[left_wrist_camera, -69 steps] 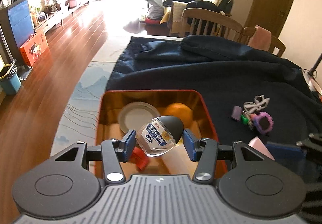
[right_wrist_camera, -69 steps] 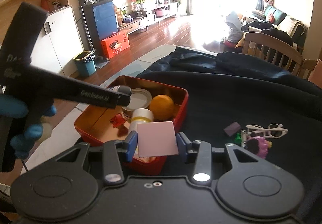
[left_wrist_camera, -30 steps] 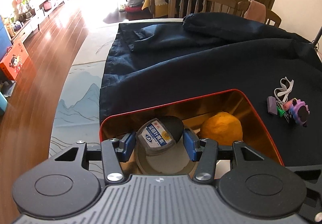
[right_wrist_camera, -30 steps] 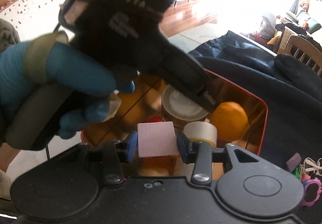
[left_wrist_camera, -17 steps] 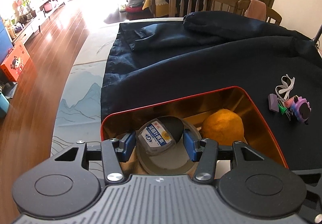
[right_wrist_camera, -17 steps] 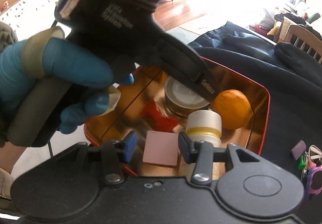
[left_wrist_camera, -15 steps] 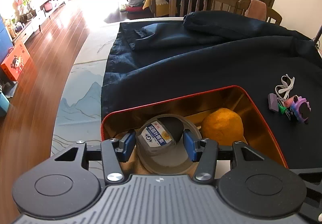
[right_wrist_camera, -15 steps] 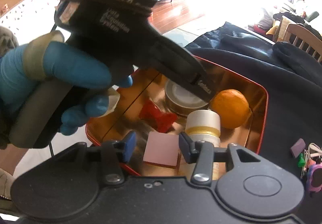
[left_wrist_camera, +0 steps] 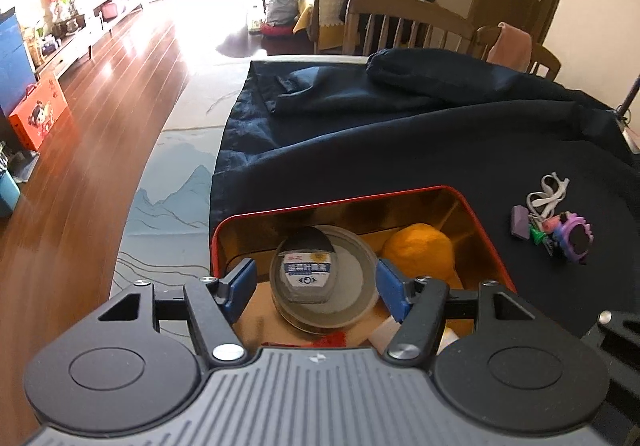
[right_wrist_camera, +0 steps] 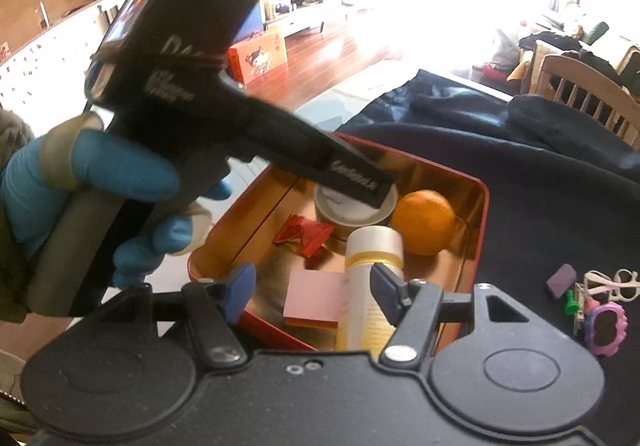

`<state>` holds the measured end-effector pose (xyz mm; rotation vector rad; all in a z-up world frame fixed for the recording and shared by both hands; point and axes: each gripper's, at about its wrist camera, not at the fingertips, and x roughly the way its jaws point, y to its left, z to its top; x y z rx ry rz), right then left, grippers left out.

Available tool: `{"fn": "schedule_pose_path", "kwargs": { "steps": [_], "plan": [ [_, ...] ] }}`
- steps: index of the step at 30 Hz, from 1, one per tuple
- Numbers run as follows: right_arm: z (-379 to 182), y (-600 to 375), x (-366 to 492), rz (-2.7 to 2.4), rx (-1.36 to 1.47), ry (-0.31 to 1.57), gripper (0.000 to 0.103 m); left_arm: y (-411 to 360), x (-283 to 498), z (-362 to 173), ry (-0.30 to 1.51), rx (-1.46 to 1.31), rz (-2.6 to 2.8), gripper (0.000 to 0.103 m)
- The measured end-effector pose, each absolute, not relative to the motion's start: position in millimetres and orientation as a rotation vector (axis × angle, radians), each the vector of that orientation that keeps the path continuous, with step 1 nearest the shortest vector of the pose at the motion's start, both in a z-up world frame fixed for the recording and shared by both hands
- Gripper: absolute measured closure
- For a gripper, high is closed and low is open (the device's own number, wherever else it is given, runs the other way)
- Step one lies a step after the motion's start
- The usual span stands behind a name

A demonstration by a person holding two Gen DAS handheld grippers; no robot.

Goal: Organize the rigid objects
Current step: 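Move the left tool toward the purple block while the right tool approaches the purple hedgehog toy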

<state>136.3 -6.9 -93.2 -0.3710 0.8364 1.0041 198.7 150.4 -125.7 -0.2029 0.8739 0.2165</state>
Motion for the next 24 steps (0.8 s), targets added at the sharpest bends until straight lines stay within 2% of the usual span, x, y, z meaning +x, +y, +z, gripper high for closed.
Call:
{"fn": "schedule_pose_path", "kwargs": {
  "steps": [1,3,10,12,14,24],
  "plan": [
    [-91,-9,136,1.000,-0.365,0.832,0.038,148,196,-123,0.867,-0.198,0.214,0.038],
    [-86,-15,136,0.989,-0.349,0.817,0.027,144,192,-116,0.850,-0.190,0.210,0.038],
    [-69,-40,135,0.948,-0.291,0.783,0.019,129,180,-95,0.802,-0.194,0.187,0.038],
    [-66,-51,137,0.929,-0.272,0.779,0.015,125,177,-91,0.794,-0.199,0.178,0.034],
    [-64,-62,141,0.907,-0.252,0.773,0.012,118,175,-86,0.773,-0.198,0.179,0.021],
    [-59,-138,173,0.775,-0.165,0.751,0.001,71,188,-78,0.760,-0.210,0.149,0.018]
  ]
}}
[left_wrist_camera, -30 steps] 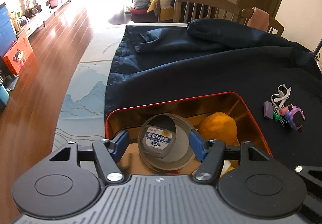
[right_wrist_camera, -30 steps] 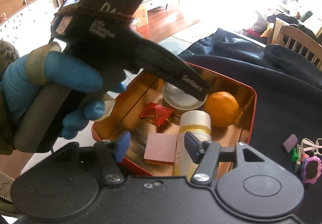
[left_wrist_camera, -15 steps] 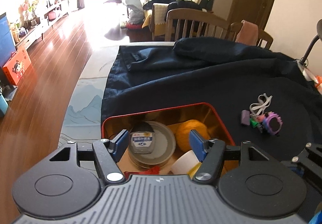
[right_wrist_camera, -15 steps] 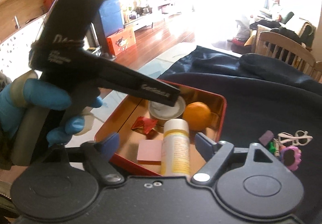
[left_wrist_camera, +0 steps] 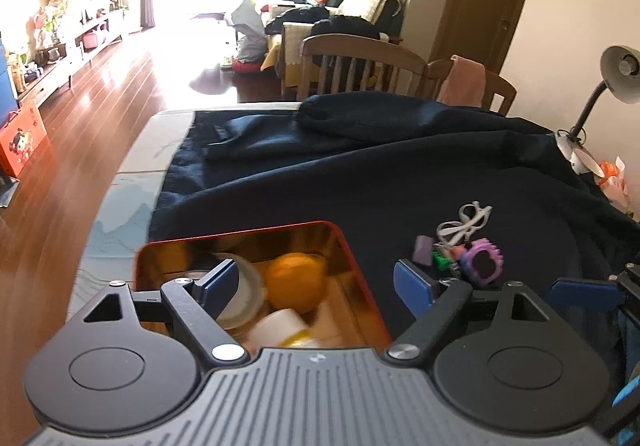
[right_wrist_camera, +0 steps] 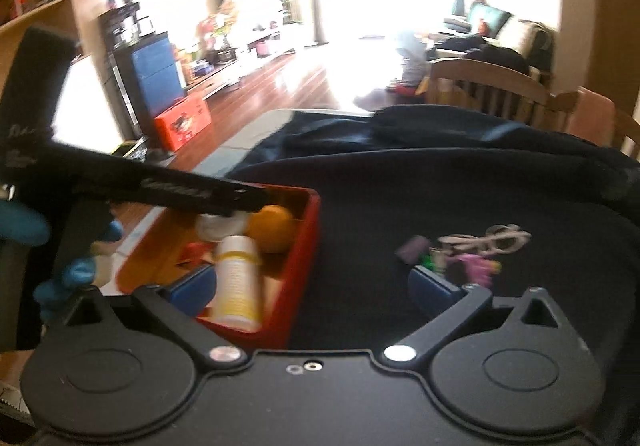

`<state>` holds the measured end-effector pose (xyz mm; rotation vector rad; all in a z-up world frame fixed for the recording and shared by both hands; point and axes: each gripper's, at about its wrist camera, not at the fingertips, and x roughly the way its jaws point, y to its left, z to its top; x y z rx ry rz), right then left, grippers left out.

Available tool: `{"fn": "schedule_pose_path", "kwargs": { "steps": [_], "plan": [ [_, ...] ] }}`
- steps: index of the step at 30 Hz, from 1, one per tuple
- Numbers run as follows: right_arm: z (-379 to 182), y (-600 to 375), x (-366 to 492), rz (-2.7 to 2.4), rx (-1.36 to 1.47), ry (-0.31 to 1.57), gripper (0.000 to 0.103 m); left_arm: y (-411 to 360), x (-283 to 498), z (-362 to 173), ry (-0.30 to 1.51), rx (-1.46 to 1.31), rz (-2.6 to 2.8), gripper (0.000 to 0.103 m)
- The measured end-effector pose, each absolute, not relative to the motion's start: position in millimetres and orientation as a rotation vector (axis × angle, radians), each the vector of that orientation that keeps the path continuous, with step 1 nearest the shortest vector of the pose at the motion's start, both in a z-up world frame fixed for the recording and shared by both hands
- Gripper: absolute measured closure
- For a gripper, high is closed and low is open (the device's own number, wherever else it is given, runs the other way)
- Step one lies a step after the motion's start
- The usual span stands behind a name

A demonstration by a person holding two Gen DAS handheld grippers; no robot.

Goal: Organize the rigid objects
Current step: 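Move the left tool toward the purple block while the right tool approaches the purple hedgehog toy, then close the left tool on the purple block while the right tool grasps the hedgehog toy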

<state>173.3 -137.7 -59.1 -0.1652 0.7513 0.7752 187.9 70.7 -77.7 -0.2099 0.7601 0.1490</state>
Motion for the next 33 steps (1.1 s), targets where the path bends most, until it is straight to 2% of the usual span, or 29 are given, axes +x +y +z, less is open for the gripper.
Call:
{"fn": "schedule_pose_path", "kwargs": {
  "steps": [22,33],
  "plan": [
    [-89,-232,245,0.745,-0.149,0.798,0.001,-29,274,-106,0.850,-0.152,0.178,0.018],
    [-108,-234,267,0.837,-0.162,0.872,0.010,-42,310,-132,0.912,-0.129,0.217,0.018]
  ]
}}
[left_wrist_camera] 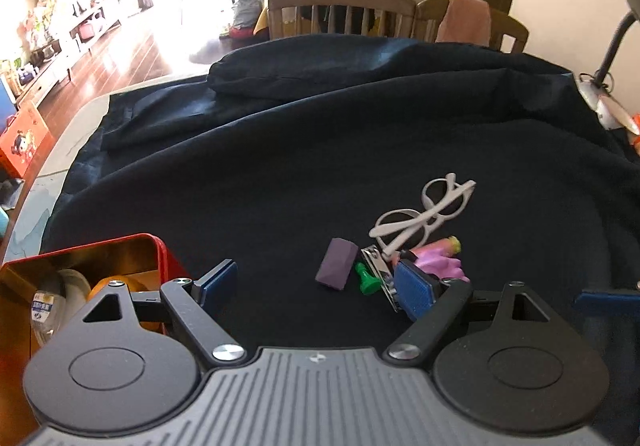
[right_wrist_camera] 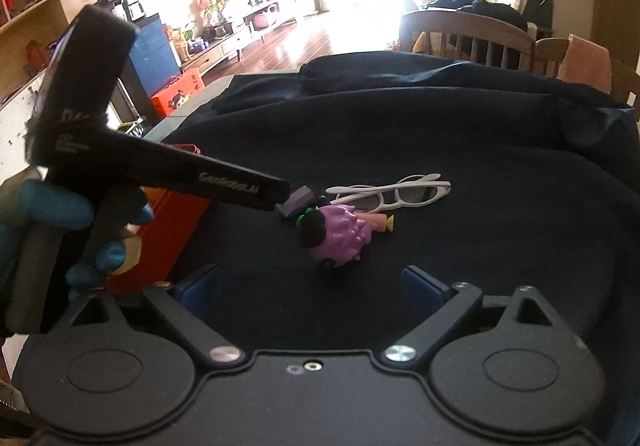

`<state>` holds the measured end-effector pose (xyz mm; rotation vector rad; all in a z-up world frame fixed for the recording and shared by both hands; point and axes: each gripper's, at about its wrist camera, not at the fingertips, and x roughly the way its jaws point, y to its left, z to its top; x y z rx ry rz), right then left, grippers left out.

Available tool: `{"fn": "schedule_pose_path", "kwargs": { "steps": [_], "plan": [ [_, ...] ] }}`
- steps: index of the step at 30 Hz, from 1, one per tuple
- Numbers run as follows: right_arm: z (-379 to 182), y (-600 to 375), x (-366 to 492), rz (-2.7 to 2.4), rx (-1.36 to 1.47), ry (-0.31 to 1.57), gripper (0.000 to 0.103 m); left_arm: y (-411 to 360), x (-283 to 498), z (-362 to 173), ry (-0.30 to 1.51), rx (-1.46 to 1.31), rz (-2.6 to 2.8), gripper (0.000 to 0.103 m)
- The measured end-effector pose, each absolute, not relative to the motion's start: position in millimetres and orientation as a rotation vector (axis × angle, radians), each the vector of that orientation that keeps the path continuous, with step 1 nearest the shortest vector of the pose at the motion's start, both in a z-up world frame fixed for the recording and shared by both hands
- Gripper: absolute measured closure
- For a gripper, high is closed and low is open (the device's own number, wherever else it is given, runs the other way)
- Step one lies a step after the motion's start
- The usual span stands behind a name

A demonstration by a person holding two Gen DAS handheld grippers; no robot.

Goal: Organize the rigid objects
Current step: 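Close the left tool on the purple block while the right tool grasps the hedgehog toy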

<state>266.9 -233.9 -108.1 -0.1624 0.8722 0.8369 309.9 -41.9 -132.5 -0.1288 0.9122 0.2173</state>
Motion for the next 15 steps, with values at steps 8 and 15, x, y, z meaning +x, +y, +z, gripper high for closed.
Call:
{"fn": "schedule_pose_path", "kwargs": {
  "steps": [8,15],
  "plan": [
    [-119,-229,285,0.838,-0.165,0.888,0.016,-37,332,-150,0.954,-0.117,0.235,0.018],
    [-131,-219,295,0.851,-0.187,0.903,0.025,-33,346,-167,0.987,-0.108,0.234,0.018]
  ]
}}
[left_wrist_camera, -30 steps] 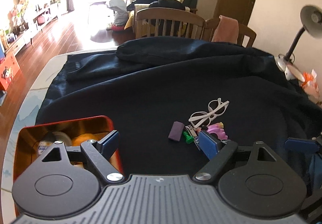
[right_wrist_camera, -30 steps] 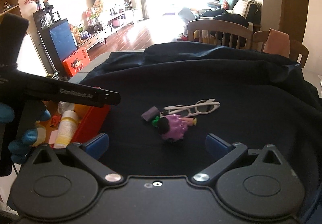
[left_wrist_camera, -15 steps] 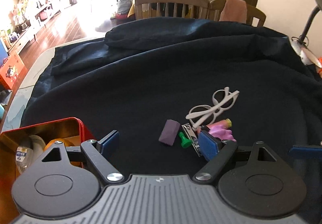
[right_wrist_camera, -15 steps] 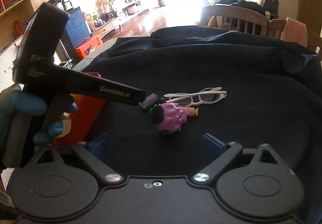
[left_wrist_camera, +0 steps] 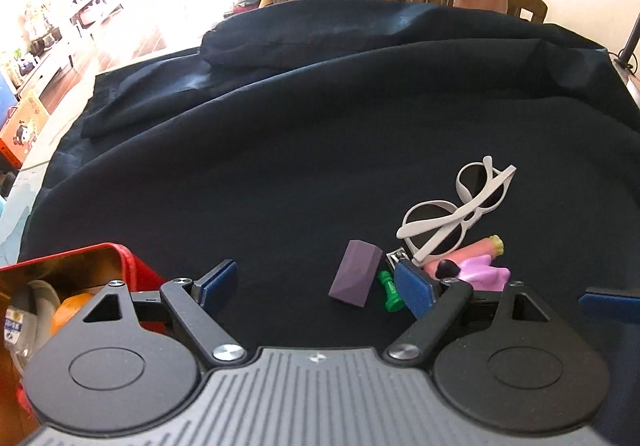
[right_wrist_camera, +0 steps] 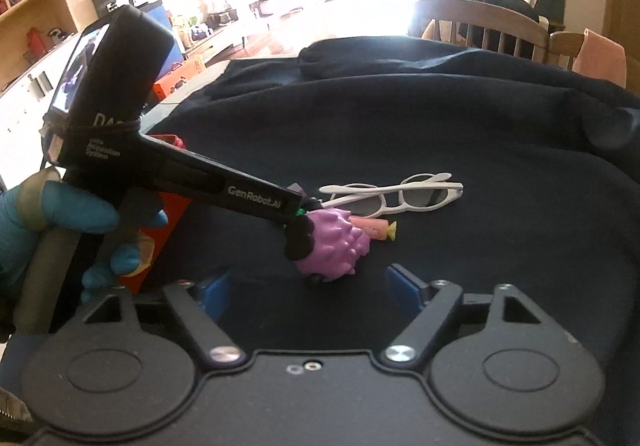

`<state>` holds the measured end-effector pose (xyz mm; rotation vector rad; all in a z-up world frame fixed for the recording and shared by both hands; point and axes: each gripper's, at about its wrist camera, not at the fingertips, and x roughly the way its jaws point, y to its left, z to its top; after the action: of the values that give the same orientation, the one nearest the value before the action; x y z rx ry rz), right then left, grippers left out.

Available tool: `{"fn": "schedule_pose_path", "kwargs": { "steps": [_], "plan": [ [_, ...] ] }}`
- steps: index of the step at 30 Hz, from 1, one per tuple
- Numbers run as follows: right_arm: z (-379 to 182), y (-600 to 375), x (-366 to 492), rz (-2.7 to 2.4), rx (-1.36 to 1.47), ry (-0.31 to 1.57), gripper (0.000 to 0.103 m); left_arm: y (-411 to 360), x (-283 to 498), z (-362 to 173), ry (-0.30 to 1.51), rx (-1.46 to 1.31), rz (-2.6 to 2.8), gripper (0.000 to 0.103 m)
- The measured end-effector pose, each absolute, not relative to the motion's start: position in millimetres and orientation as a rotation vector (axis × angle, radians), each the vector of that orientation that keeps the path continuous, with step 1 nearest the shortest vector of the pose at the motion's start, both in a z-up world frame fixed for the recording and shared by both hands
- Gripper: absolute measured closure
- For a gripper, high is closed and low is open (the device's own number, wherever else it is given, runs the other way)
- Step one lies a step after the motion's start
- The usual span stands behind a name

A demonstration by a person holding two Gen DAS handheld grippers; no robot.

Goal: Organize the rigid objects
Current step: 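Close the left tool on the purple block while the right tool grasps the hedgehog toy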

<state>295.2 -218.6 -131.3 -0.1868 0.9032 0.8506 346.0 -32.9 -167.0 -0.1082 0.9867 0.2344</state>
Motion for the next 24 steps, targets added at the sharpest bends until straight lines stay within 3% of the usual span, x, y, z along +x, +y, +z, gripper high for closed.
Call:
{"fn": "schedule_pose_path", "kwargs": {
  "steps": [9,12,15,17,21,24],
  "plan": [
    [-142,-206,315,0.842,-0.169,0.927,0.032,-27,355,-181,1.004,-0.124,0.217,0.021],
    [-146,-201,318,0.840,-0.161,0.939,0.033,-26,355,-183,0.996,-0.133,0.224,0.027],
    [-151,-199,322,0.836,-0.149,0.957,0.035,-28,352,-183,0.981,-0.122,0.215,0.036],
    [-154,-197,324,0.835,-0.141,0.965,0.037,-29,351,-182,0.971,-0.116,0.207,0.048],
    [-160,-195,329,0.835,-0.125,0.988,0.045,-33,351,-181,0.959,-0.106,0.190,0.061],
    [-163,-194,331,0.835,-0.112,0.994,0.045,-34,350,-180,0.957,-0.103,0.190,0.071]
  ]
}}
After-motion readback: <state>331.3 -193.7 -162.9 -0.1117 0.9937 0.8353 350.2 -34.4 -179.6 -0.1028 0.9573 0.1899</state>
